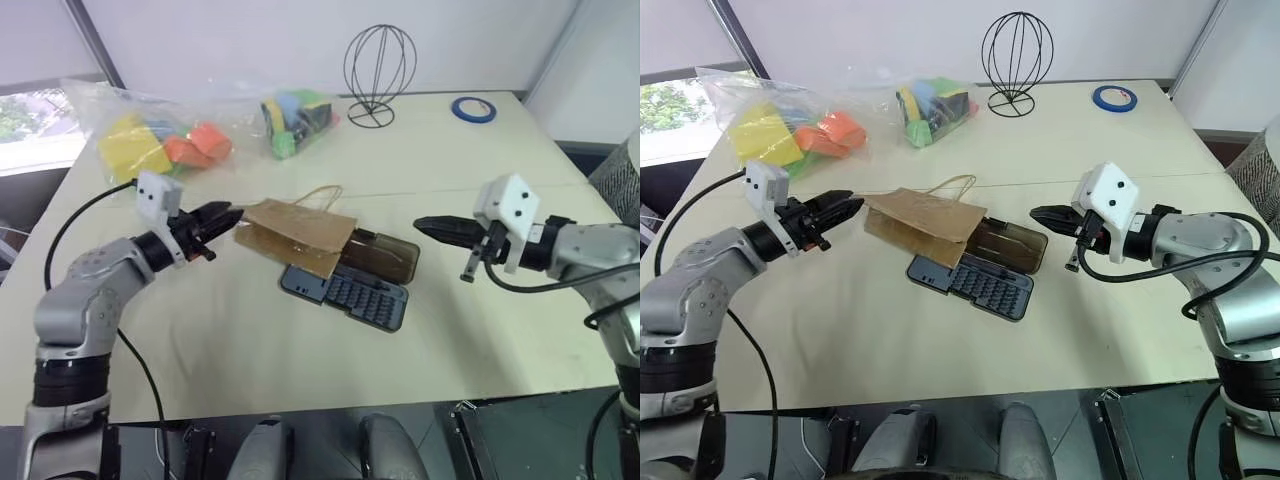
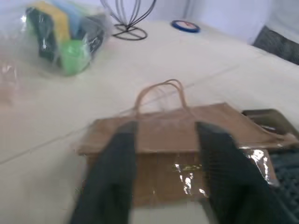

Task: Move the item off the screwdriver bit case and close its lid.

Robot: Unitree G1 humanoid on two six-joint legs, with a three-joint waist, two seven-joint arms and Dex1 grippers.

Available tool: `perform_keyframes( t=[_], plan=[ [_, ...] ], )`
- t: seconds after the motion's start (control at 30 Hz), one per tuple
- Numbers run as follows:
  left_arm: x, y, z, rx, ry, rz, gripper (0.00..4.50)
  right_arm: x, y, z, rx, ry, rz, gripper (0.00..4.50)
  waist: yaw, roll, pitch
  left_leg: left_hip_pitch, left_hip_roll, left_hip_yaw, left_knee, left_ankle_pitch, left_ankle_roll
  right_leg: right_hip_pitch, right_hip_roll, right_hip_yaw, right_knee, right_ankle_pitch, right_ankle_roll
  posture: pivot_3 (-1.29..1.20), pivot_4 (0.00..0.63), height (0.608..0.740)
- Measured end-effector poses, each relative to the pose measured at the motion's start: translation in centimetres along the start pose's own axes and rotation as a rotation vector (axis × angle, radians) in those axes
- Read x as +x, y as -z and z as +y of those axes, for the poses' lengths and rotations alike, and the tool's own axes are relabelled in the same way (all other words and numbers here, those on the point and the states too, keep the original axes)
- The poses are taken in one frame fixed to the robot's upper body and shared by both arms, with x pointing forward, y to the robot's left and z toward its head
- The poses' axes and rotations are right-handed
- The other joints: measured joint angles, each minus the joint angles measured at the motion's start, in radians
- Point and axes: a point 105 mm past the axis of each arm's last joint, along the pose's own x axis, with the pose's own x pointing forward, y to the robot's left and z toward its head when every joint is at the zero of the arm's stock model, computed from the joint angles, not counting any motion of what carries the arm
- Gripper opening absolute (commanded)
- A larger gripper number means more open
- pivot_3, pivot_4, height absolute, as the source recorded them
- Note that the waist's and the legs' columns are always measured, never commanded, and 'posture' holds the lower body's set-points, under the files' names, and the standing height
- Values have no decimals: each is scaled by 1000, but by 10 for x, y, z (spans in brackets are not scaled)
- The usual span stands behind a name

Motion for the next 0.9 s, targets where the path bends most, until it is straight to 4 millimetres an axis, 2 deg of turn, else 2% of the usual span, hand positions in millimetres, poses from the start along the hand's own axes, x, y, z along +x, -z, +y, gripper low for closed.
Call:
perform_keyframes(
  t=[0.07, 0.1, 0.3, 0.5, 0.63, 0.77, 0.9],
  plan=[
    [2, 3, 0, -13, -4, 3, 4182, 1, 0, 0, -1, 2, -1, 0, -2, 0, 0, 0, 0, 0, 0, 2, -4, -1, 0, 0, 0, 0, 0, 0, 150, 740],
    [4, 3, -1, -12, 2, 5, 4410, 1, 1, 0, -2, 5, 0, 0, -2, 0, 0, 0, 0, 0, 0, 2, -4, -1, 0, 0, 0, 0, 0, 0, 150, 740],
    [16, -5, -6, 77, 30, 19, 4410, 3, 0, 0, -8, 18, -11, 0, 0, 0, 0, 0, 0, 0, 0, 2, -4, -1, 0, 0, 0, 0, 0, 0, 150, 740],
    [23, -17, -2, 378, 62, 30, 4410, 7, 3, 2, 8, 29, -18, 0, 0, 0, 0, -1, 0, 0, 0, 3, -5, -1, 0, 0, 0, 0, 0, 0, 150, 740],
    [16, -13, 1, 584, 152, 90, 4410, 6, 4, 4, 2, 34, -12, 0, -2, 0, 0, -1, 0, 1, -1, 3, -5, -2, 0, 0, 0, 0, 0, 0, 150, 740],
    [11, -19, 7, 645, 234, 125, 4410, 8, 6, 7, 9, 33, -13, 0, 0, 0, 0, -2, 0, 1, 0, 1, -3, -1, 0, 0, 0, 0, 0, 0, 150, 740],
    [10, -12, 12, 717, 316, 181, 4410, 8, 5, 8, 7, 37, -15, 0, 0, 0, 0, -2, -1, 1, 1, 1, -2, -1, 0, -2, 0, 0, 0, 0, 150, 740]
  ],
)
